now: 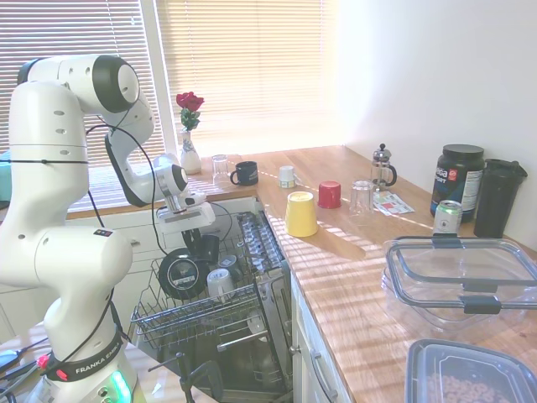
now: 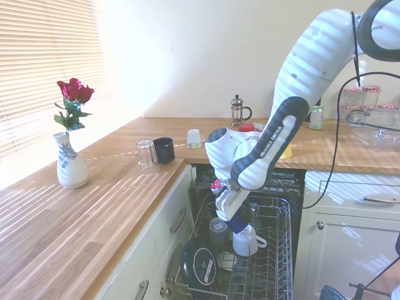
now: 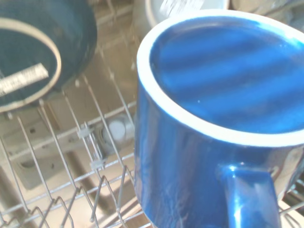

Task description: Unload the mug from the dish rack

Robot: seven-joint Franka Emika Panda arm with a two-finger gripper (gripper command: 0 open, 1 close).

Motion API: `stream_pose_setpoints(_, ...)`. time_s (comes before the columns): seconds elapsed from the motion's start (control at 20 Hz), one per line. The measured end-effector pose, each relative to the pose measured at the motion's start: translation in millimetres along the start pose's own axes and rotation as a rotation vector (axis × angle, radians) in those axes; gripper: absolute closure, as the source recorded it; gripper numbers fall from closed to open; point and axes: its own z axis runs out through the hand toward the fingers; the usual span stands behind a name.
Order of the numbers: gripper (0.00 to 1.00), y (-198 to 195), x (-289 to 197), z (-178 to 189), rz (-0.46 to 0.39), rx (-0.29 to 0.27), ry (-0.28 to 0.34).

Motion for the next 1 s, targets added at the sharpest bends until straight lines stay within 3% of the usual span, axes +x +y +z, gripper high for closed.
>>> stream_pose_setpoints(0.35,1.00,15.1,36.6,-37.7,0.057,0.026,0.020)
stream_pose_setpoints(0.75,1.00,36.4,94.4,-120.4,0.088,0.054,0.065)
stream_pose_setpoints(1.0,1.00,63.1,139.9,-146.3,0.119,0.080,0.070)
